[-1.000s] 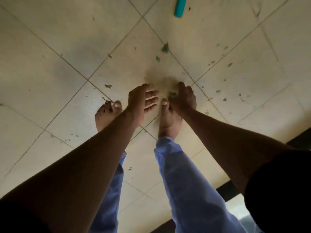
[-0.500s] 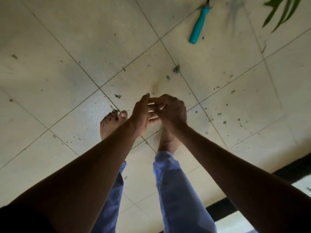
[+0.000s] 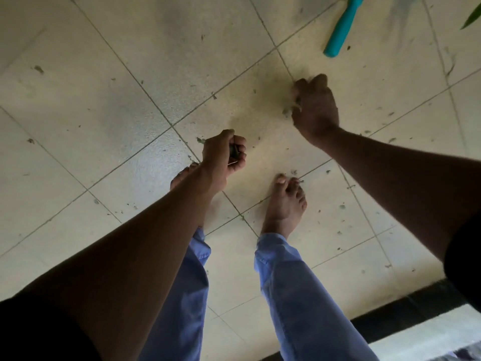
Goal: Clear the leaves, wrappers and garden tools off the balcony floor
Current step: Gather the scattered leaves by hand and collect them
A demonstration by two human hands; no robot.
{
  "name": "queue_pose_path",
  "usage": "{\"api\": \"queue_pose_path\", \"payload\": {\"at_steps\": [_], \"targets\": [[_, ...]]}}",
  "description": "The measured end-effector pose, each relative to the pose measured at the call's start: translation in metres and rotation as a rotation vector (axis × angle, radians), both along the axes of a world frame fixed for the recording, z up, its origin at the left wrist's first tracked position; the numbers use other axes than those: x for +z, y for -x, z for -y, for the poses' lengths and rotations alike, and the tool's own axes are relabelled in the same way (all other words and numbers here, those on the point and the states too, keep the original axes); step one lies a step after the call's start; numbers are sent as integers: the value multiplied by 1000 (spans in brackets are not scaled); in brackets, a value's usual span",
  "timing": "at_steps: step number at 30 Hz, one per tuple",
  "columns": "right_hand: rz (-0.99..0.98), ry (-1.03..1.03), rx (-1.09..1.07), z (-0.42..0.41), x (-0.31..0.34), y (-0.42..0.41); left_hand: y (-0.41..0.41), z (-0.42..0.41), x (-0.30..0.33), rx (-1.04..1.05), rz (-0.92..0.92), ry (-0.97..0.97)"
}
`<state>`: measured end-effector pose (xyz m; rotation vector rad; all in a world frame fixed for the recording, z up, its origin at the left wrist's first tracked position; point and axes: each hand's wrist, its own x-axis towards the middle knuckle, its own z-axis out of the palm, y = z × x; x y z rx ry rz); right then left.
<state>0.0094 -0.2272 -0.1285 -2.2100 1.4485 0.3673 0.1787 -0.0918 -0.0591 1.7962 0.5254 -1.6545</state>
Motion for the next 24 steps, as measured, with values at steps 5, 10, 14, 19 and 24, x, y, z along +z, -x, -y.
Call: {"api": "queue_pose_path", "payload": {"at_steps": [5, 10, 14, 19, 24], "targets": [[38, -59, -90, -3, -2, 2, -5, -32, 7, -55, -51, -13], [316, -244, -469, -33, 81, -8, 16, -32, 44, -110, -111, 7], [556, -325, -479, -72, 179, 3, 47, -1, 88, -156, -117, 70], [425, -220, -545, -90, 259, 50, 104, 41, 152, -212, -184, 198], [364, -112, -549, -86, 307, 104, 167, 68, 202, -395, -263, 201]]}}
